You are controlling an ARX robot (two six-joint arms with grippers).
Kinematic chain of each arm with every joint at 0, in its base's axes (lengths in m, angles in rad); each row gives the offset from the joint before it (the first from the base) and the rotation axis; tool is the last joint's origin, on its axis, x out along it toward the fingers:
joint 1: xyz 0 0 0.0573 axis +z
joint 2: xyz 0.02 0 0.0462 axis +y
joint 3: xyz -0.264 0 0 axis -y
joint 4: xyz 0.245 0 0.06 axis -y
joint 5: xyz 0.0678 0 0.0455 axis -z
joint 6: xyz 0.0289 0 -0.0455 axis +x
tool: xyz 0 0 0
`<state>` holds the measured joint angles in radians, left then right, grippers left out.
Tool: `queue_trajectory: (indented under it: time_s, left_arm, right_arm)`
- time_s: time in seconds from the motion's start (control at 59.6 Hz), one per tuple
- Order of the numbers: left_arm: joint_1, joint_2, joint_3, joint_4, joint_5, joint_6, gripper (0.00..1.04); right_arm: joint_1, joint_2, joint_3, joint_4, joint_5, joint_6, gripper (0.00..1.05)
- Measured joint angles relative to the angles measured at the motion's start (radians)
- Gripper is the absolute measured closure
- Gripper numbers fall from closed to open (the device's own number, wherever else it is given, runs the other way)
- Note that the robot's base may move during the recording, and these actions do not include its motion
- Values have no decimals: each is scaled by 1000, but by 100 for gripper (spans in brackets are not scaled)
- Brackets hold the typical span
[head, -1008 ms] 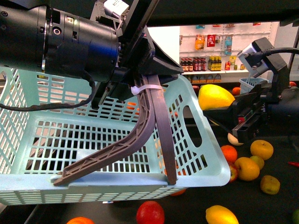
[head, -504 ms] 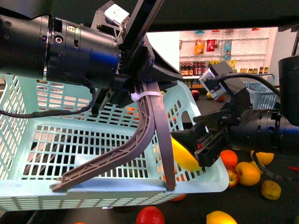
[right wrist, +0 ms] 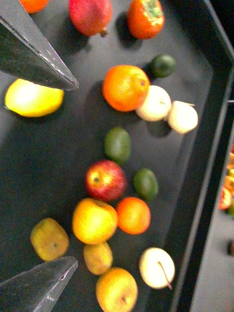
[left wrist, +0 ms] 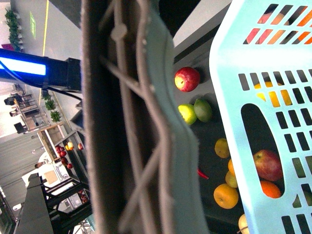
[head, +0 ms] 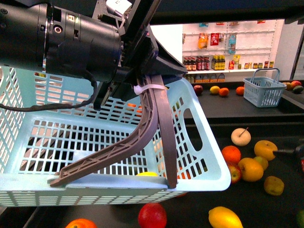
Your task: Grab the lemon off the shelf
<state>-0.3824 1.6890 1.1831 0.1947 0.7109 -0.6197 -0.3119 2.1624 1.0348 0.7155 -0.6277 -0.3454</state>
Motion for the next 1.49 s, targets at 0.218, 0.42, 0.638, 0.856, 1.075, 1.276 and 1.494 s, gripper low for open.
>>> queue_trajectory:
  time_s: [0.218, 0.42, 0.638, 0.856, 1.075, 1.276, 1.494]
  left_arm:
    - [1, 0, 0, 0, -4, 1, 96]
    - [1, 0, 0, 0, -2, 1, 96]
    - [1, 0, 0, 0, -2, 1, 96]
    - [1, 0, 0, 0, -2, 2, 96]
    - [1, 0, 0, 0, -2, 2, 96]
    - [1, 0, 0, 0, -2, 2, 96]
    - [1, 0, 0, 0, -2, 2, 96]
  right_arm:
    - [65, 187, 2, -4, 7, -139, 2]
    - [151, 324, 65, -4, 29, -206, 2]
    - [195, 421, 162, -32, 45, -234, 2]
    - [209, 497, 255, -68, 64, -249, 2]
    - [225, 547, 328, -83, 80, -250, 2]
    - [242, 578, 367, -106, 86, -251, 2]
    - [244, 639, 414, -122, 122, -260, 2]
